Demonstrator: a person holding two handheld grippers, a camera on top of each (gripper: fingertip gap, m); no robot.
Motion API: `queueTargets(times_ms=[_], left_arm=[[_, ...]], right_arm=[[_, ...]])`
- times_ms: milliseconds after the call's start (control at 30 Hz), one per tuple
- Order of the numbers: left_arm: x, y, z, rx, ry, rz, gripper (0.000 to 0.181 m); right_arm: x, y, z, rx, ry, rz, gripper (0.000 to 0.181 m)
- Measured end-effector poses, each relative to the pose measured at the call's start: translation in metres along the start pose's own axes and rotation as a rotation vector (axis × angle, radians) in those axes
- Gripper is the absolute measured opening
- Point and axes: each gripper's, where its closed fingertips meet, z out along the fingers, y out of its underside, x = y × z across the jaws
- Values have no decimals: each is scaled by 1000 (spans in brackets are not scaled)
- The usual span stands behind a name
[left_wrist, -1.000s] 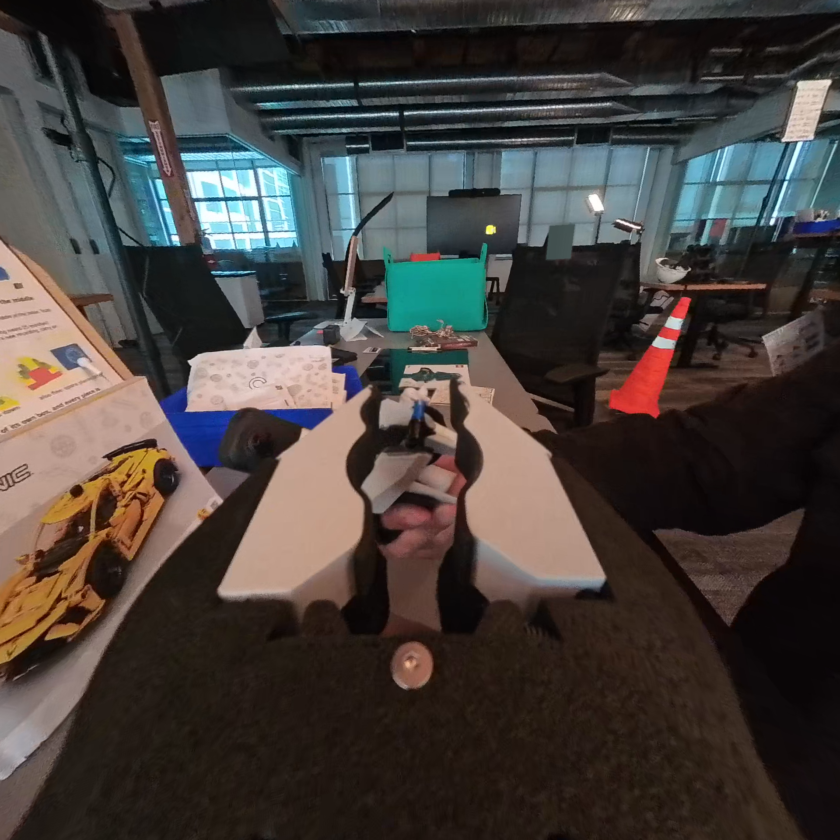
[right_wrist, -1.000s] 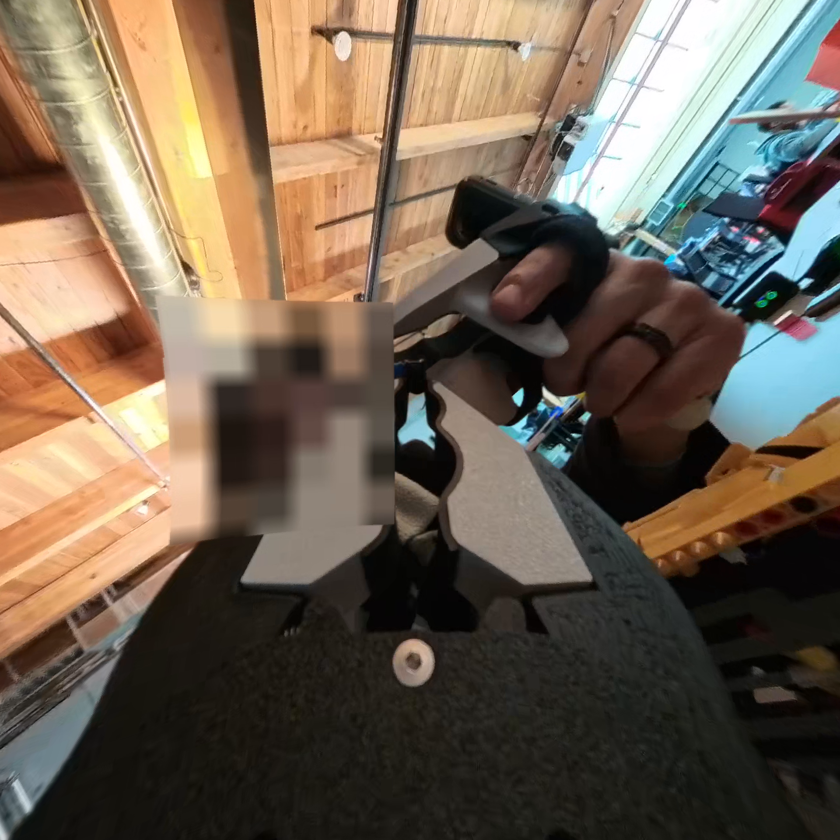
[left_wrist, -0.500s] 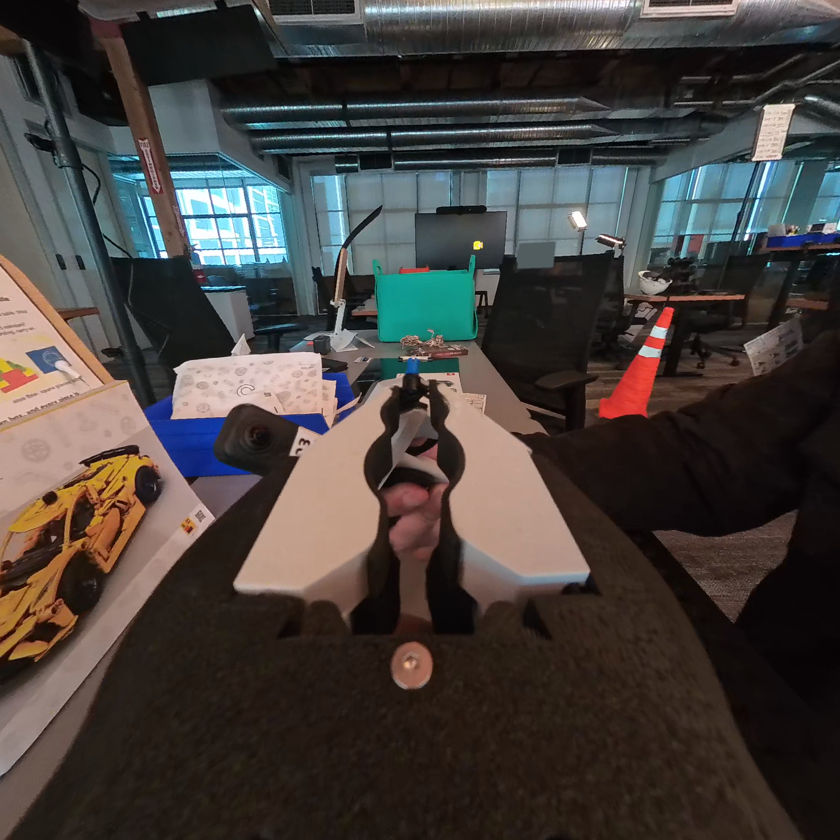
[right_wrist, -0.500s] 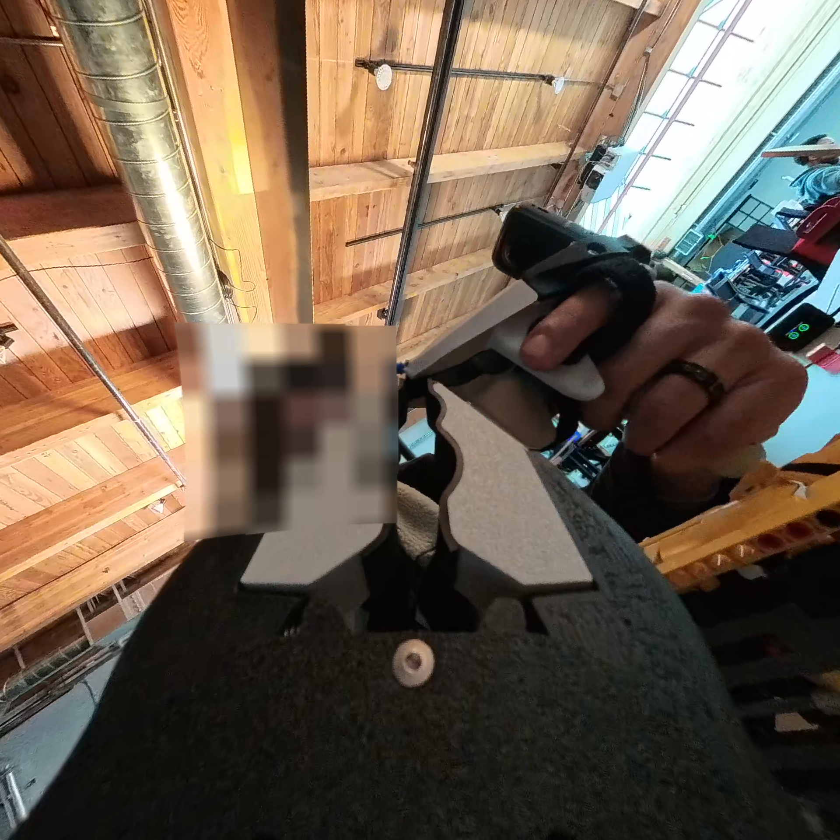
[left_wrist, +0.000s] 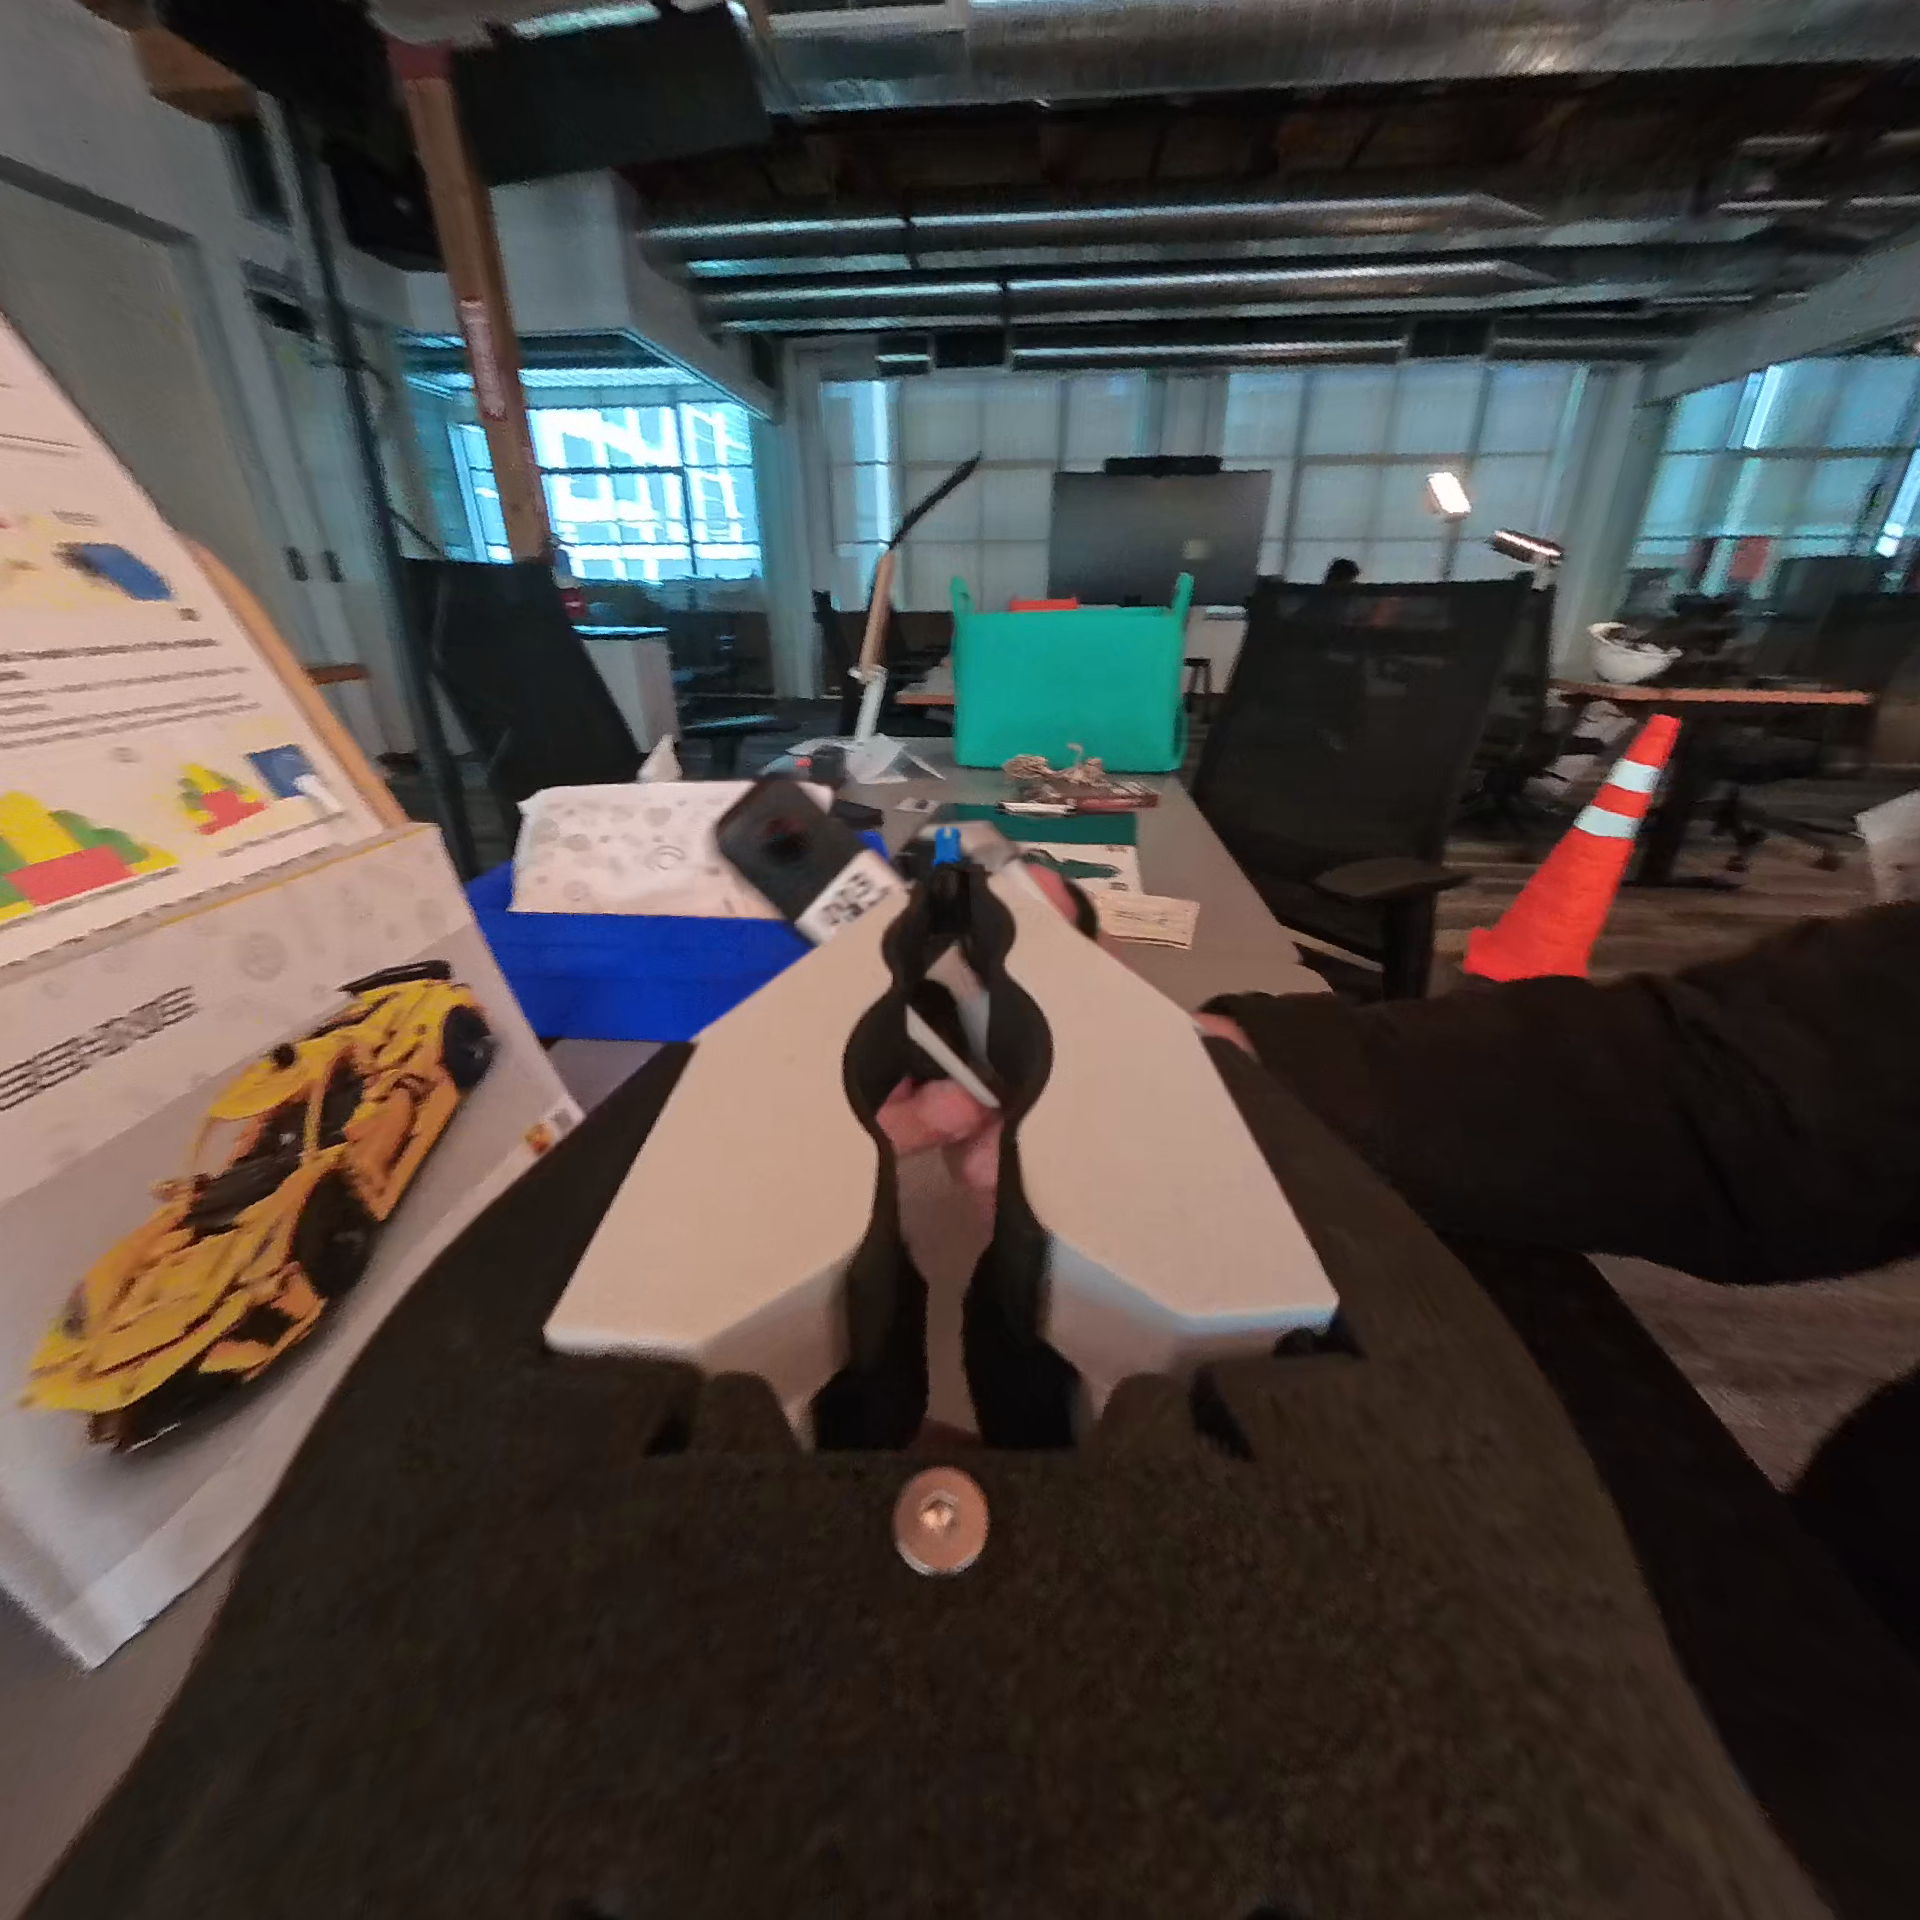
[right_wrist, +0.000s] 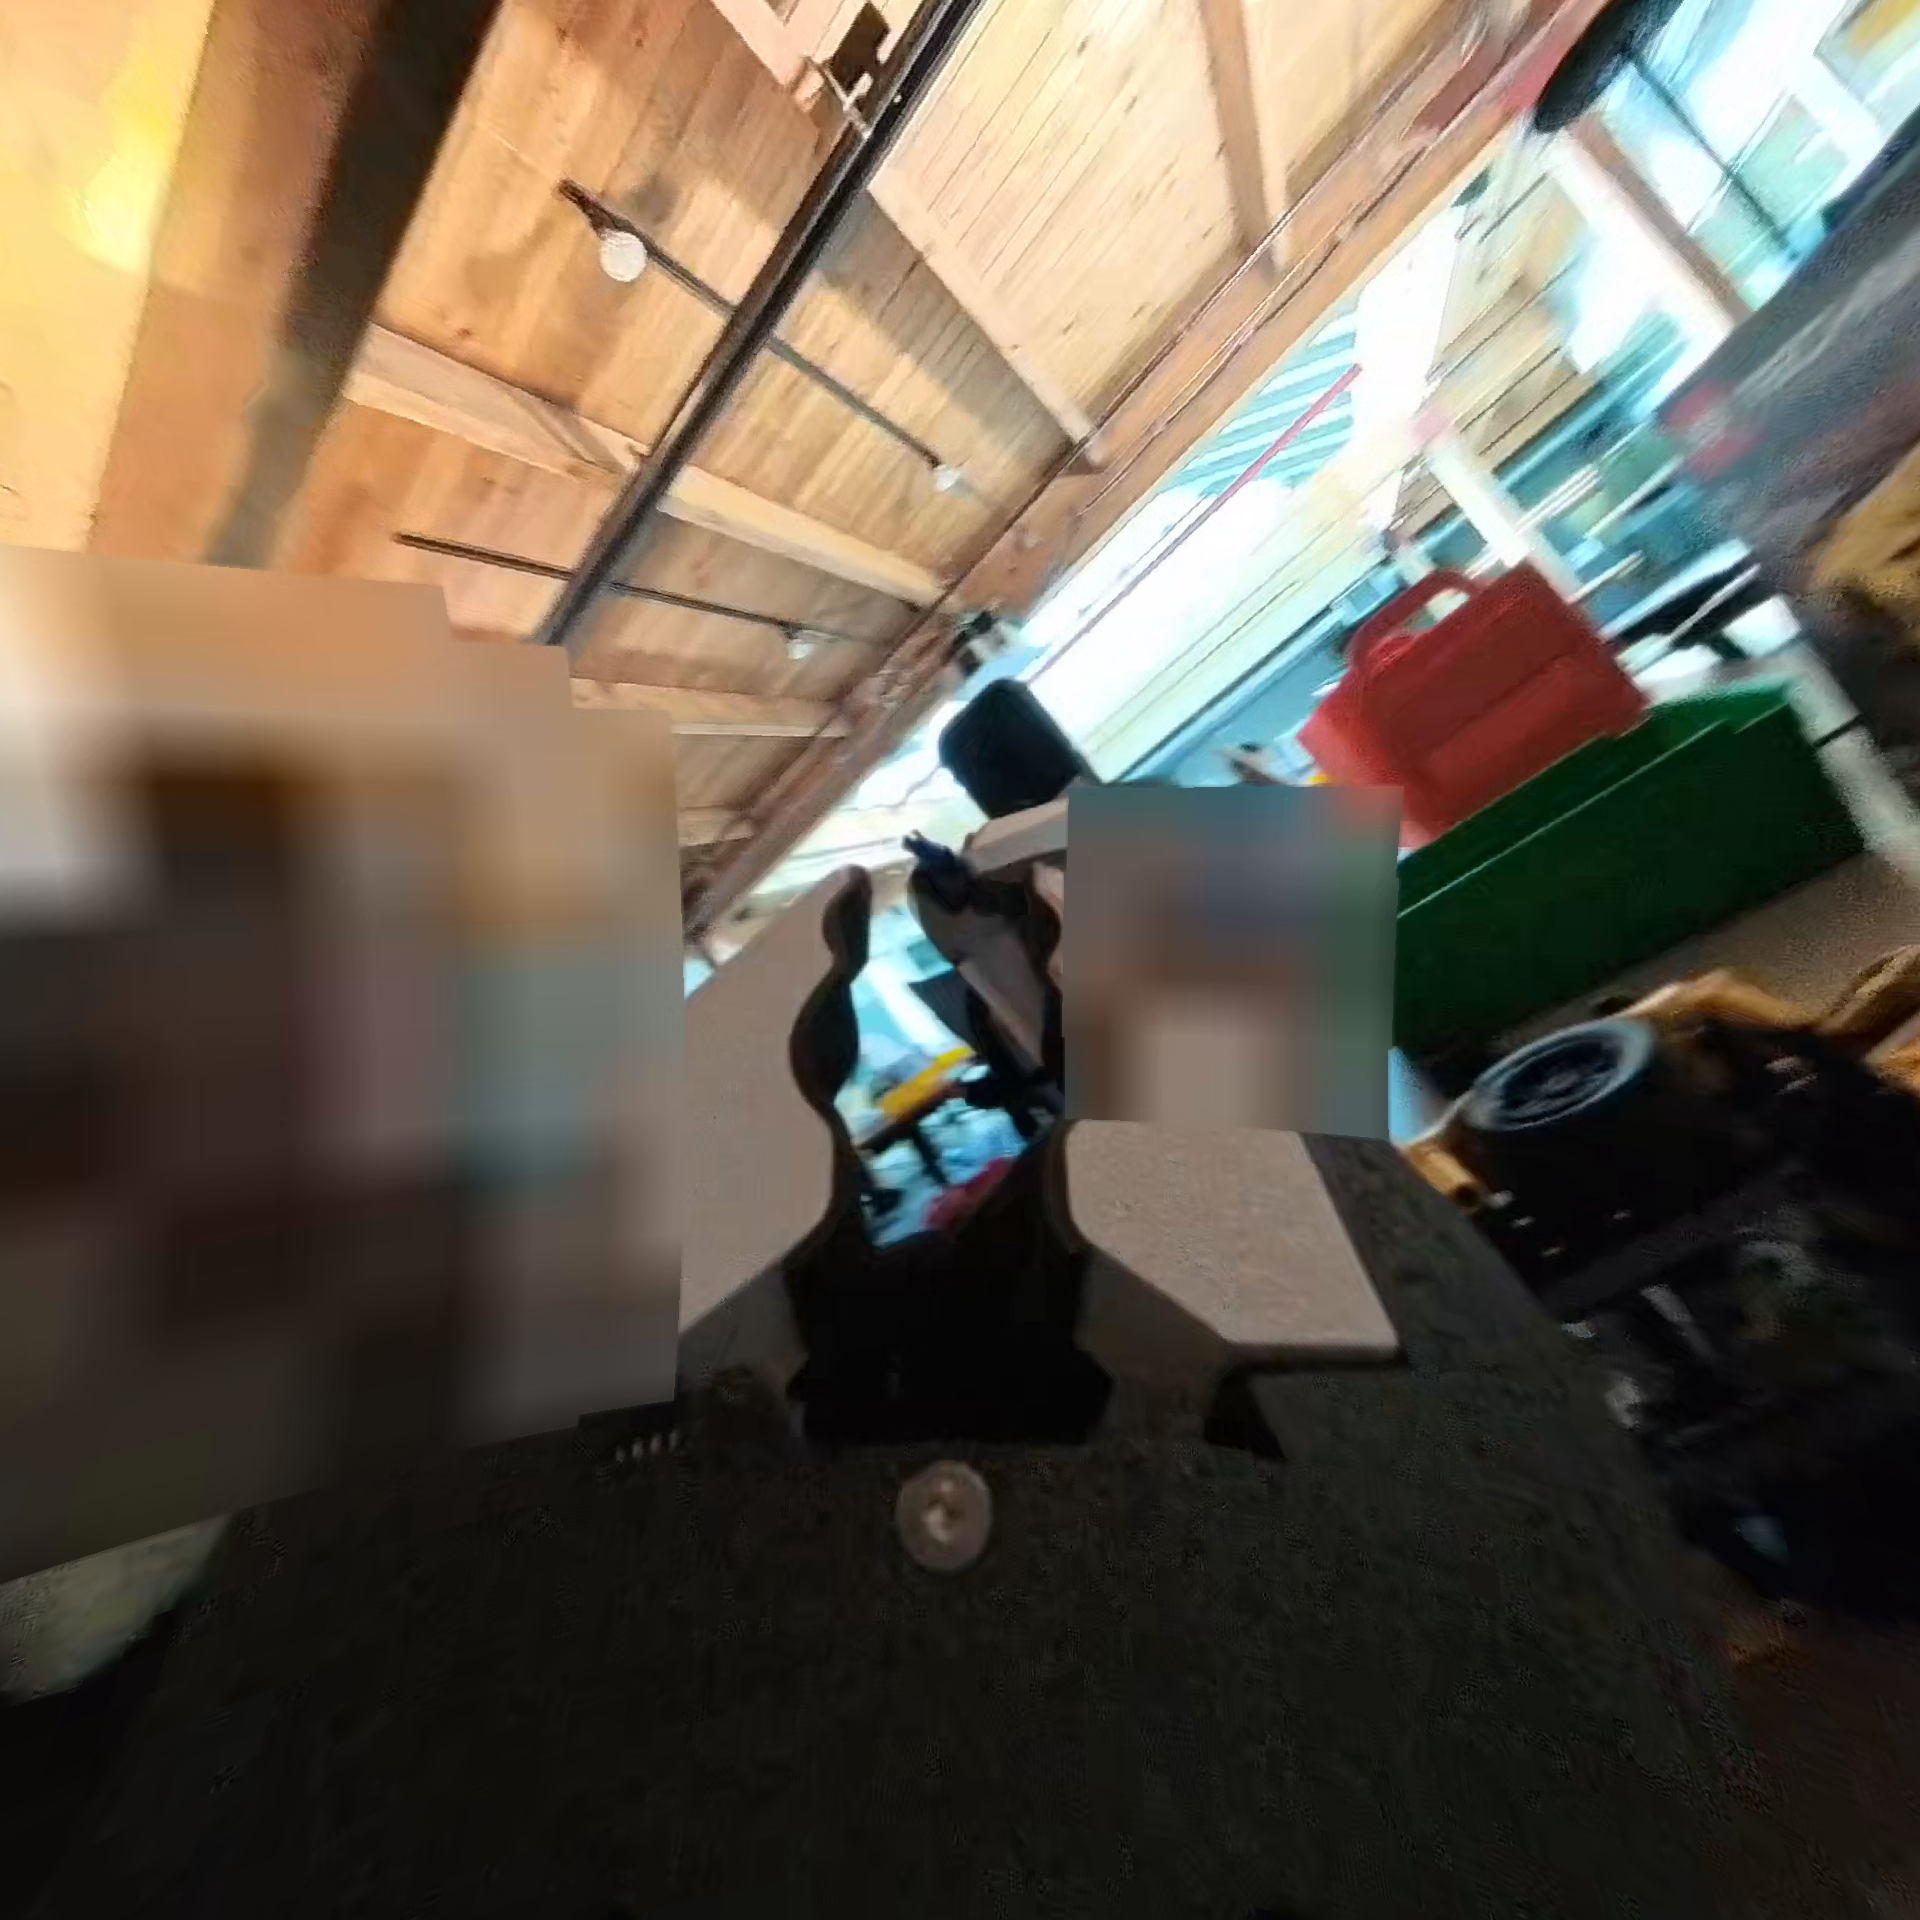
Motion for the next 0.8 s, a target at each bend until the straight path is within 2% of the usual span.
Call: queueTargets(times_ms=[33, 133, 233, 367, 800], left_arm=[[-2, -2, -1, 8, -8, -3, 6], [0, -1, -1, 6, 8, -21, 6], [5, 4, 3, -15, 40, -44, 7], [10, 5, 5, -9, 73, -64, 6], [14, 8, 7, -27, 101, -89, 6]], right_arm=[[-1, -6, -3, 16, 62, -132, 36], [-8, -9, -3, 13, 200, -504, 34], [-12, -4, 4, 34, 229, -692, 29], [-6, 5, 6, -1, 209, -643, 19], [-13, 13, 7, -12, 128, -580, 5]])
